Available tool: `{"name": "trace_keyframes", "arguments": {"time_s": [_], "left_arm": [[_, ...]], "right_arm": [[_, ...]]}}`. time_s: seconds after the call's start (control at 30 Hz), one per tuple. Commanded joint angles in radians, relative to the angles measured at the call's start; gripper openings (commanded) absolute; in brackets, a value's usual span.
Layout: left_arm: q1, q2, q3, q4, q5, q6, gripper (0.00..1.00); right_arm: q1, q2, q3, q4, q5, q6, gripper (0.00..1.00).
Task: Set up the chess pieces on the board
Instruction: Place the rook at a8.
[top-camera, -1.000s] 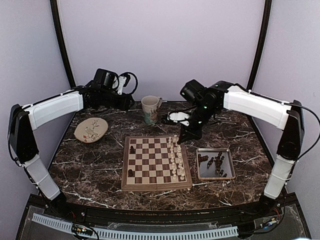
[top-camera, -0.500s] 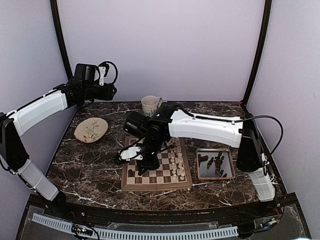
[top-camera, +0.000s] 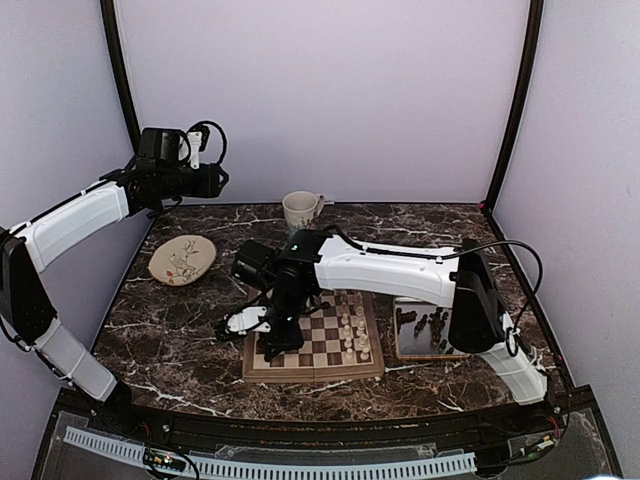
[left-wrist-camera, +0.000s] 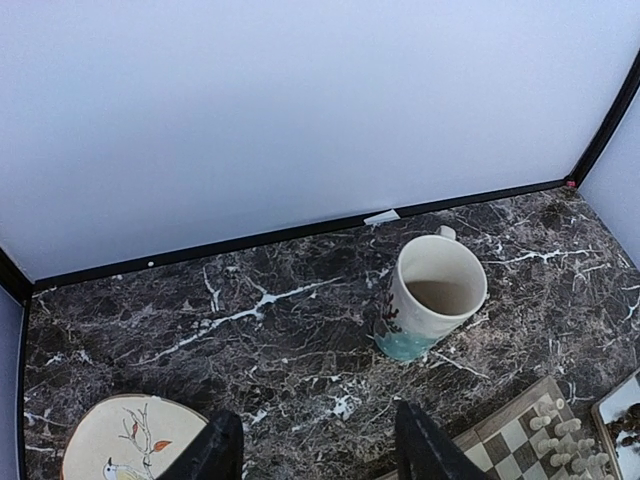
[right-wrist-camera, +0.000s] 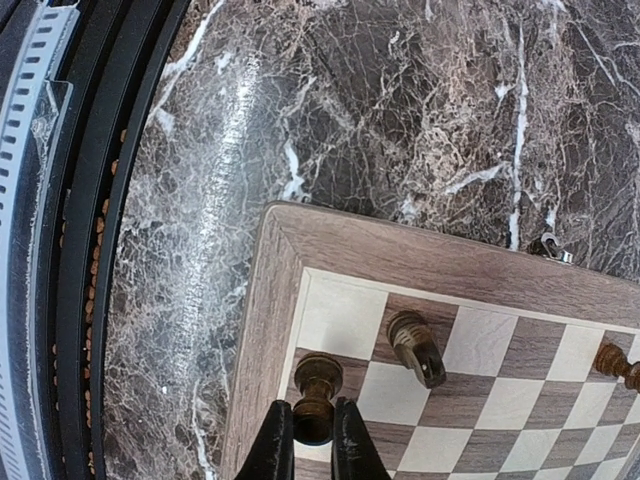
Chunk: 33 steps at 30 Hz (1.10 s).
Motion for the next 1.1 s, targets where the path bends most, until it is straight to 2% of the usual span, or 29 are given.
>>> {"name": "trace_keyframes", "arguments": {"time_s": [0.0, 0.2, 1.07], "left_arm": [[0.0, -0.042, -0.003, 0.017, 0.048, -0.013, 0.53], [0.0, -0.036, 0.0, 0.013, 0.073, -0.014, 0.52], [0.0, -0.014, 0.014, -0.003, 0.119, -0.019, 0.52]], "right_arm": [[0.011, 0.033, 0.053, 0.002, -0.02, 0.009, 0.03], [0.013, 0.07, 0.094, -0.006, -0.034, 0.006, 0.04], [0.023, 0.106, 0.092, 0.032, -0.003, -0.005, 0.06]]}}
